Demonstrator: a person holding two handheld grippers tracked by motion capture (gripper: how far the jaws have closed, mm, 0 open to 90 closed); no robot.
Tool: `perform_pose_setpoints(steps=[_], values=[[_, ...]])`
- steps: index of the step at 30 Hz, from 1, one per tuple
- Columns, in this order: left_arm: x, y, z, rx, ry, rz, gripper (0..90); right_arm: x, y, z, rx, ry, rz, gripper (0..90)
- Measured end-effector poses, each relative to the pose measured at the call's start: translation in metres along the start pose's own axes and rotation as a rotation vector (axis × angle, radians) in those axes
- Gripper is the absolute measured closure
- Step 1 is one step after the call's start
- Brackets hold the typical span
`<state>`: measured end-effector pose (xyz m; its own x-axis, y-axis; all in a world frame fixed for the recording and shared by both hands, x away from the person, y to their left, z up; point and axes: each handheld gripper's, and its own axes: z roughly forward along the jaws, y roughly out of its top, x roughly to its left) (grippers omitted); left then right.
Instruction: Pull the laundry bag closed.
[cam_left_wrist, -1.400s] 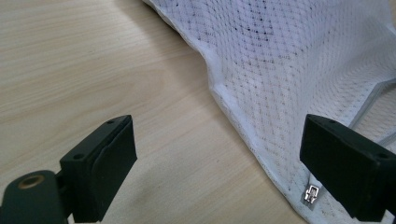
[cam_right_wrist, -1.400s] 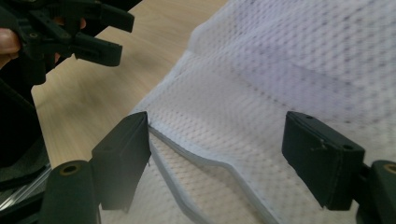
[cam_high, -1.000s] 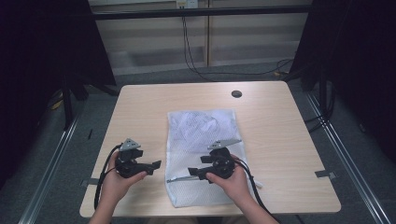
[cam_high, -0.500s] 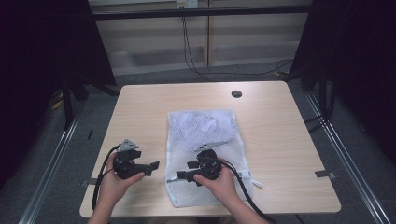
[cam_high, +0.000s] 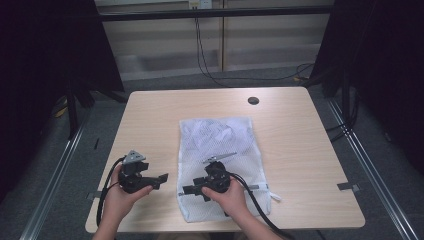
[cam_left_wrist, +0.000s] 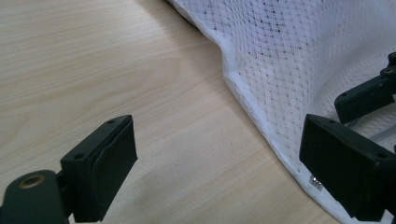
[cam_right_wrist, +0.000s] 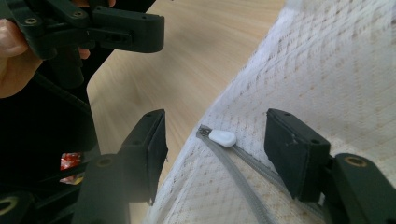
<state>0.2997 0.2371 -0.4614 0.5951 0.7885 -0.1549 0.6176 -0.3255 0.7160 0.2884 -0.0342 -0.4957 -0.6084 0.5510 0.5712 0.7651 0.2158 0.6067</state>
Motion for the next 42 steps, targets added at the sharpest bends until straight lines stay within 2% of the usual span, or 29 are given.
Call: perform_pose_setpoints(steps=[17,23,34,39,42], values=[[0.001,0.0,-0.001,-0.001,-0.002,-0.002,11.5,-0.001,-0.002,0.014,0.051,0.01,0.011,49.6],[0.0,0.0,-0.001,0.002,0.011,0.001,11.5,0.0,-0.004,0.018,0.05,0.008,0.012,53.8],[0.0,0.0,0.0,0.008,0.011,0.003,11.7,0.003,-0.003,0.023,0.049,0.01,0.028,61.8],[0.0,0.0,0.0,0.005,0.011,0.001,11.8,0.005,-0.001,0.023,0.038,0.023,0.053,65.8],[0.001,0.0,-0.001,0.005,0.009,0.001,11.8,0.005,-0.002,0.025,0.041,0.026,0.048,66.2]])
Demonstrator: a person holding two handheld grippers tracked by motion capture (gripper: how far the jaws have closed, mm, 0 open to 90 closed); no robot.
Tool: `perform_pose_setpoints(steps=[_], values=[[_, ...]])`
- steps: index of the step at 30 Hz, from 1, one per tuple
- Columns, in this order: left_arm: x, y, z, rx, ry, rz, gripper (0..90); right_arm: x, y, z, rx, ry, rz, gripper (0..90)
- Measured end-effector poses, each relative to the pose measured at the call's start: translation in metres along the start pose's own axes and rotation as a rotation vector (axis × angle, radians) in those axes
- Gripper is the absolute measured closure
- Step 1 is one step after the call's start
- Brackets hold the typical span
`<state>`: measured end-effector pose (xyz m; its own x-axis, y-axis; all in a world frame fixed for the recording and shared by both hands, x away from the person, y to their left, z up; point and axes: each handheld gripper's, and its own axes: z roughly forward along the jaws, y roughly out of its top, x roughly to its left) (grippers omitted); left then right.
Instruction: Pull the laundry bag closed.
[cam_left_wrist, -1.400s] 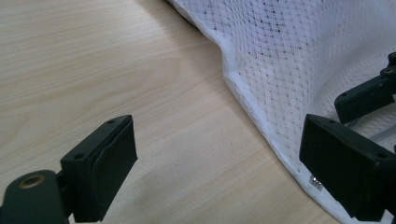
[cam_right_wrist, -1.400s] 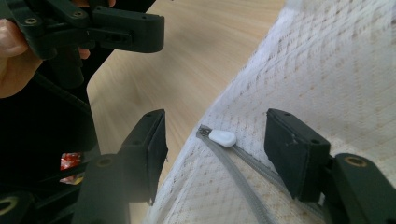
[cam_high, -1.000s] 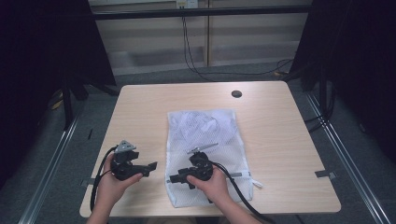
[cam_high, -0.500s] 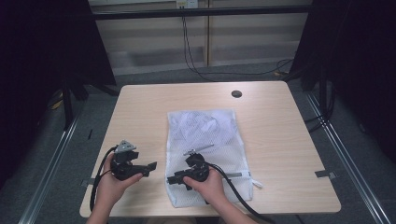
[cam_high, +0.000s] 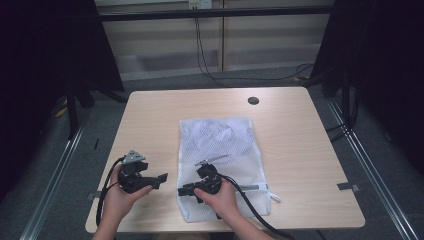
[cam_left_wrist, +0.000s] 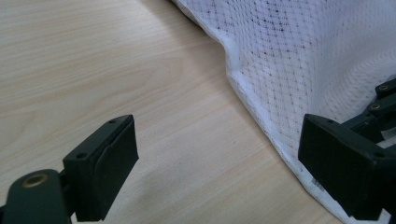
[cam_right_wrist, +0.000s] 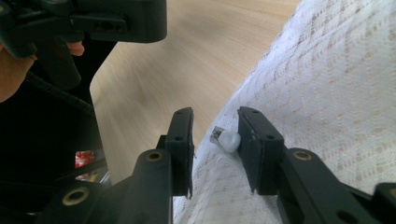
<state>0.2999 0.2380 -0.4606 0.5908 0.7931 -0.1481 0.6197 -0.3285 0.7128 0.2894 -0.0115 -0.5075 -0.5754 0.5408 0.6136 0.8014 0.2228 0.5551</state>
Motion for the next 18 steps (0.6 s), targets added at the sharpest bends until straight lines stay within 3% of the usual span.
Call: perform_pose_setpoints(steps=[18], values=[[0.0009,-0.0004,0.0006,0.014,0.005,-0.003,11.8,0.0005,-0.0014,0.0075,0.013,-0.021,0.009,72.9]])
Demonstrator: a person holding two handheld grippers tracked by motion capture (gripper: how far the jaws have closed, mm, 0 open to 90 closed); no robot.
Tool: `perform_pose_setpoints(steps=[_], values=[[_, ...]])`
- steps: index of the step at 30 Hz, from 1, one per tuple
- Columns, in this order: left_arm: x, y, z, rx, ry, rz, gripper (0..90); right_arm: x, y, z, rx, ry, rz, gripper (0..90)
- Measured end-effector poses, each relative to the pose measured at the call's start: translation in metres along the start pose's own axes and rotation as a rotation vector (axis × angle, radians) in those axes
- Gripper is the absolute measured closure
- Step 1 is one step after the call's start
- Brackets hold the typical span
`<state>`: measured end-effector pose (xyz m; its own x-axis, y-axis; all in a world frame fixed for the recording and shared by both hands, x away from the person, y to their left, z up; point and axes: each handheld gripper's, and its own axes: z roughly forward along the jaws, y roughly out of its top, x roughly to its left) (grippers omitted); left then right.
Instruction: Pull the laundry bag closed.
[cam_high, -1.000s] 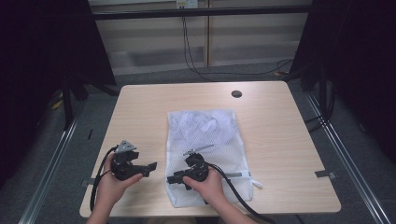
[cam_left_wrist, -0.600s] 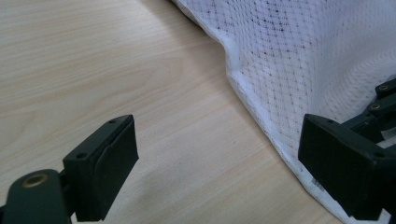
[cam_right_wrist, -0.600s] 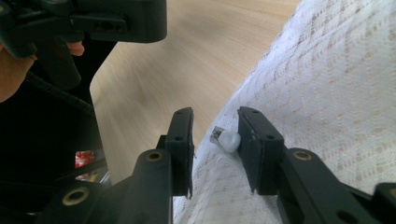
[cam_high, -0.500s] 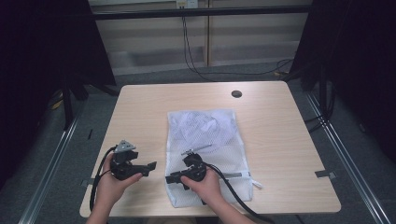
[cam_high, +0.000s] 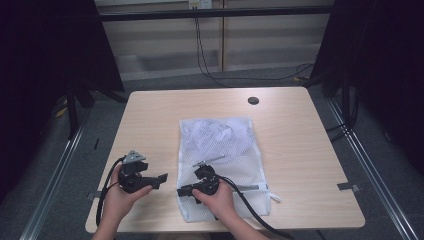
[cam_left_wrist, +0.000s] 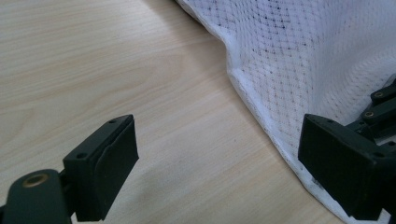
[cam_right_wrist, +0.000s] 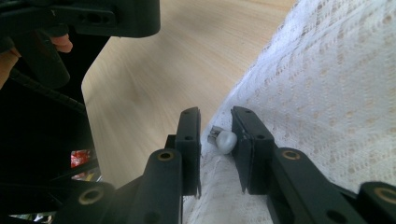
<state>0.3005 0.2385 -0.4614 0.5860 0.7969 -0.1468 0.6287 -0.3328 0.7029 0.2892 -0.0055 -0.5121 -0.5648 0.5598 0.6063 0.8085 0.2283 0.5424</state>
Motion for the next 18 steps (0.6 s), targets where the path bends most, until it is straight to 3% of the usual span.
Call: perform_pose_setpoints(steps=[18], values=[[0.0012,0.0001,-0.0026,-0.018,0.009,-0.008,12.0,0.0011,0.002,-0.0006,0.025,-0.062,-0.001,84.7]])
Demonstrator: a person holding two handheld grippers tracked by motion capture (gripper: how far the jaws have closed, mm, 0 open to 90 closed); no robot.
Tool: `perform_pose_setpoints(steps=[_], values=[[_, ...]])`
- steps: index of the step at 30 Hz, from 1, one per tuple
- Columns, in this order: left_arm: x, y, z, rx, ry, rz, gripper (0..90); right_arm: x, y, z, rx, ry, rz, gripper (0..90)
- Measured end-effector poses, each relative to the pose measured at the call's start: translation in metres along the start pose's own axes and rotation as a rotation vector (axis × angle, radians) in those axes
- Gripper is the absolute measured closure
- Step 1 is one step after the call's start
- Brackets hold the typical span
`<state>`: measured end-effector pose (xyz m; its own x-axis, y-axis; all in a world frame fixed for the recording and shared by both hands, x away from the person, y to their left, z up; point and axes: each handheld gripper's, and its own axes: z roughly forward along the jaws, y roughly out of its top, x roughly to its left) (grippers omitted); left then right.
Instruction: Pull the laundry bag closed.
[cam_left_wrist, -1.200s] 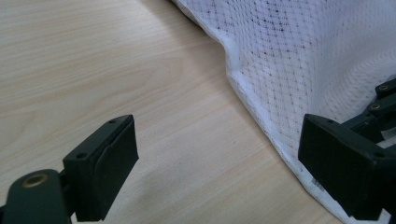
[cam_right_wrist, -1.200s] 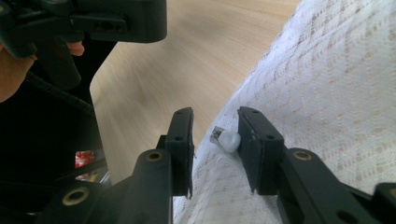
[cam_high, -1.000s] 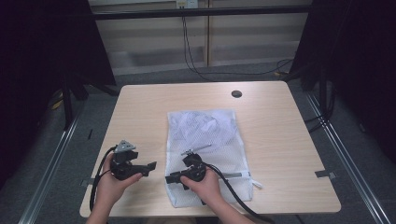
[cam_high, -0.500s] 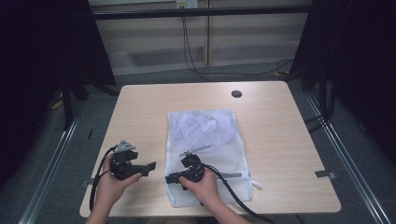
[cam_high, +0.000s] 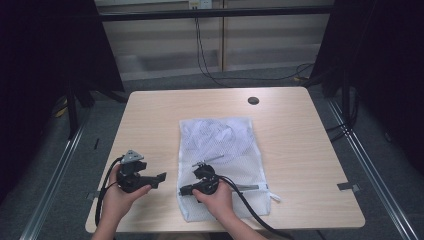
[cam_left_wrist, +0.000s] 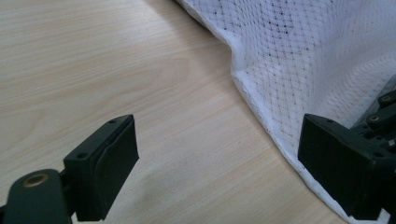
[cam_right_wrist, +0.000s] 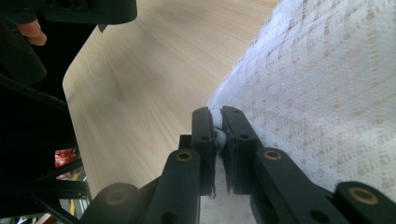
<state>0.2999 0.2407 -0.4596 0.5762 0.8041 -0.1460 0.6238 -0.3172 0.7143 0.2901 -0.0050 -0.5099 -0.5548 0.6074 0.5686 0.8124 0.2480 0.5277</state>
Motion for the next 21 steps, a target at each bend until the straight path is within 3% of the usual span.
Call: perform_pose_setpoints(steps=[13,14,21], values=[[-0.003,0.0,0.0,-0.004,-0.042,-0.011,12.1,-0.002,0.009,-0.025,-0.072,0.034,0.006,87.0],[-0.004,0.0,0.001,-0.007,-0.064,-0.02,12.1,-0.003,0.009,-0.027,-0.073,0.038,0.011,86.9],[-0.006,0.001,0.001,-0.011,-0.099,-0.029,12.7,-0.004,0.011,-0.033,-0.094,0.051,0.023,87.1]])
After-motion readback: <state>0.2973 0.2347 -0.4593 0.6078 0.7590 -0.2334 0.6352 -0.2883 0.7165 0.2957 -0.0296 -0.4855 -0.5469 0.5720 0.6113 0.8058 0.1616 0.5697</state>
